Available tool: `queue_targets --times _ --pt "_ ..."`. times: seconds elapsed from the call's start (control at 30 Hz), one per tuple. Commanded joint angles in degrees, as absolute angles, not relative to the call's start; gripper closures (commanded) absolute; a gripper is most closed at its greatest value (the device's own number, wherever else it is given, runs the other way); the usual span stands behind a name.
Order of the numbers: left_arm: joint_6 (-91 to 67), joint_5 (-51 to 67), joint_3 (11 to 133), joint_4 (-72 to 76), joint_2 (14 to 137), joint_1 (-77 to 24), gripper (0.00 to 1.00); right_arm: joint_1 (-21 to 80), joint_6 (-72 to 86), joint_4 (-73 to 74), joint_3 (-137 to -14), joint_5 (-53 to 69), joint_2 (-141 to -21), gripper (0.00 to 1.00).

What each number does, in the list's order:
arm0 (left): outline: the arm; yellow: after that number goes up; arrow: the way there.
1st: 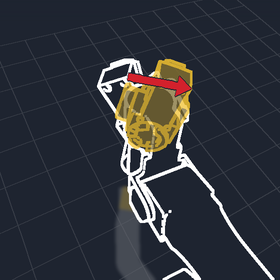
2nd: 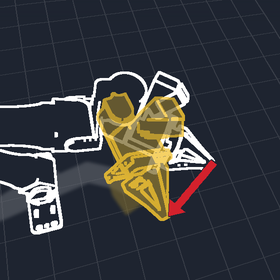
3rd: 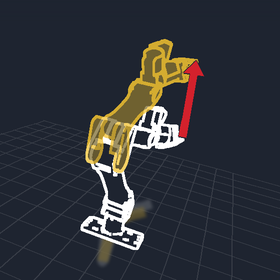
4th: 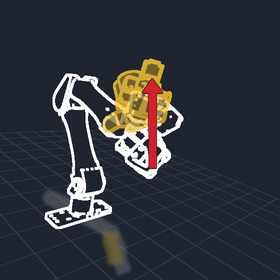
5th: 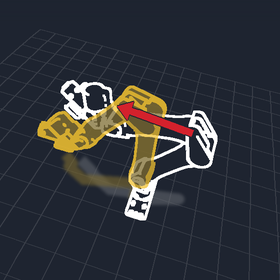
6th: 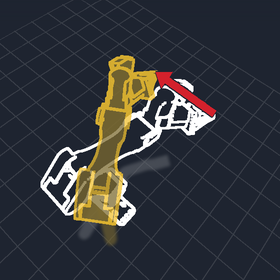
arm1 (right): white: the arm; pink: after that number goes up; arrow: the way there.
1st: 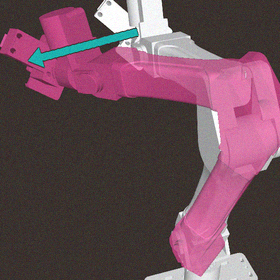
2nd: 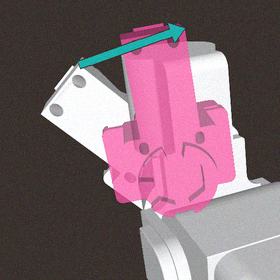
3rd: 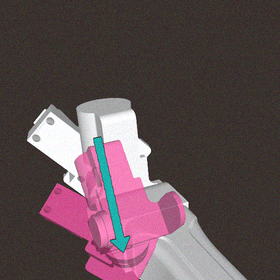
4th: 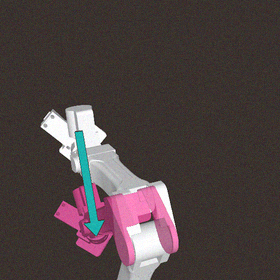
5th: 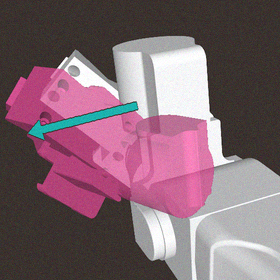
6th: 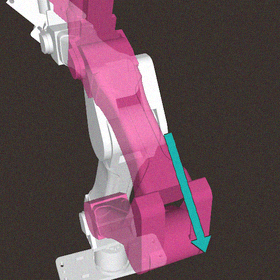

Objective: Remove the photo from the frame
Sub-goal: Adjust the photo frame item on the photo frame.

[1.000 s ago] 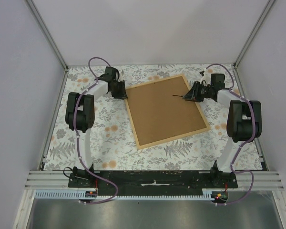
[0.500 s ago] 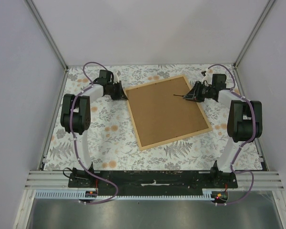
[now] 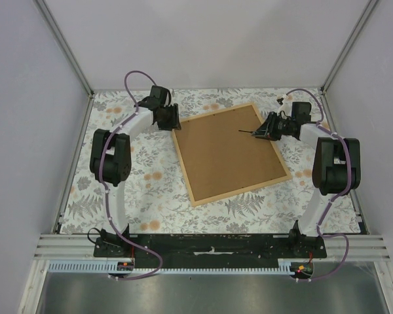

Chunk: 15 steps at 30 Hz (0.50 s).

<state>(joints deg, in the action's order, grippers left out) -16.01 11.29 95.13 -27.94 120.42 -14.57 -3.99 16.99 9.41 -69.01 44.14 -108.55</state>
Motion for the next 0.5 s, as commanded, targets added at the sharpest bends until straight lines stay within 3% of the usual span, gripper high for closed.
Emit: queue_targets --times 0.0,0.3,0.47 --pt "-13.98 1.59 97.64 -32.87 121.64 -16.78 0.49 -4.31 16.7 7.03 -68.82 44.65 -106.53 1.0" --pt "-13.01 -1.93 97.74 -34.63 123.4 -18.19 0.46 -5.97 14.15 8.09 -70.75 44.39 -99.07 1.0" --pt "-12.74 -1.85 98.35 -35.07 124.8 -18.37 0.45 -8.26 8.62 10.37 -71.54 34.74 -92.38 1.0"
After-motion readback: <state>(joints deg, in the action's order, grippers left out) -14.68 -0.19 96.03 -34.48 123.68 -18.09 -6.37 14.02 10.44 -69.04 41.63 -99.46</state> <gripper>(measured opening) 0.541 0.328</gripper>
